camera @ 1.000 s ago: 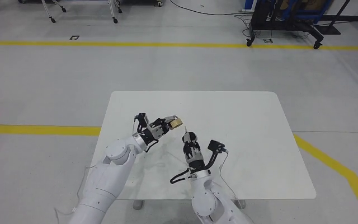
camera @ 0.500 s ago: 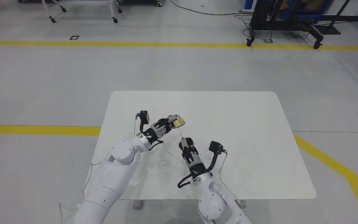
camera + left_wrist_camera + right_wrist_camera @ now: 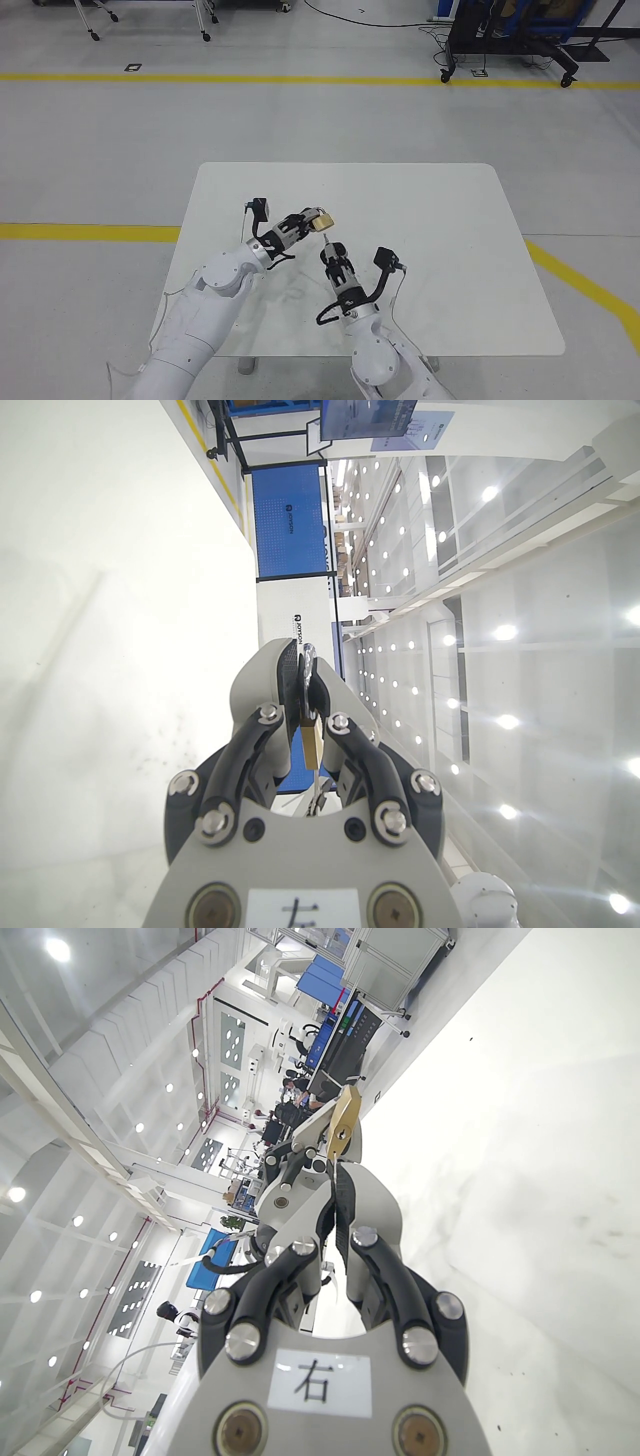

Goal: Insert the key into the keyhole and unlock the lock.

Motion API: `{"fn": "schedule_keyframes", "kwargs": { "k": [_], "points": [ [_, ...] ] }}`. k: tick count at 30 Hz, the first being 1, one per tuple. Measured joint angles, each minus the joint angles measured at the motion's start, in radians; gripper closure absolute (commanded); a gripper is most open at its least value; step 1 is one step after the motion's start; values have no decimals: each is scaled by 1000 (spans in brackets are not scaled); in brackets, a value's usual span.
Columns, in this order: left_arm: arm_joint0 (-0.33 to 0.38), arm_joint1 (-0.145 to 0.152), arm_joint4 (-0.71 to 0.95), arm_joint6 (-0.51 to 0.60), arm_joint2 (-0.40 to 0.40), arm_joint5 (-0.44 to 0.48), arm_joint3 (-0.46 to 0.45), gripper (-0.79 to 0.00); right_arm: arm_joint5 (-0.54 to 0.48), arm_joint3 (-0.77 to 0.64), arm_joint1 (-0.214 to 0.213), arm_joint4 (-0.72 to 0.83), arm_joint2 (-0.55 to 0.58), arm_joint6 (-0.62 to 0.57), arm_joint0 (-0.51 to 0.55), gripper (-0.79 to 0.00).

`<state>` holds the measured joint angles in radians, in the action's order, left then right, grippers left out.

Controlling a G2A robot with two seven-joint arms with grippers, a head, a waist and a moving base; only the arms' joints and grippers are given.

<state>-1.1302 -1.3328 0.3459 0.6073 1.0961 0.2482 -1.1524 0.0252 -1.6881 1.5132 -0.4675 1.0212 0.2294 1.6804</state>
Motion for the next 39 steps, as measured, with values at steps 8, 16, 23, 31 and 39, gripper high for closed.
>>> {"fn": "schedule_keyframes", "kwargs": {
  "k": [8, 16, 23, 31, 39],
  "points": [
    [-2, 0, -24, -2, -3, 17, -3, 0, 20, 4, 3, 41, 6, -3, -16, 0],
    [-2, -1, -26, -2, -3, 23, -2, 0, 26, 6, 4, 53, 8, 12, -18, 0],
    [-5, -1, -41, -6, -6, 35, -3, 0, 35, 9, 6, 76, 9, 15, -22, 0],
    [-7, -1, -54, -3, -8, 47, -4, 0, 32, 7, 6, 110, 13, -17, -25, 0],
    [-6, -1, -65, 9, -9, 55, -4, 0, 24, -6, 1, 114, 27, -36, -14, 0]
  ]
}}
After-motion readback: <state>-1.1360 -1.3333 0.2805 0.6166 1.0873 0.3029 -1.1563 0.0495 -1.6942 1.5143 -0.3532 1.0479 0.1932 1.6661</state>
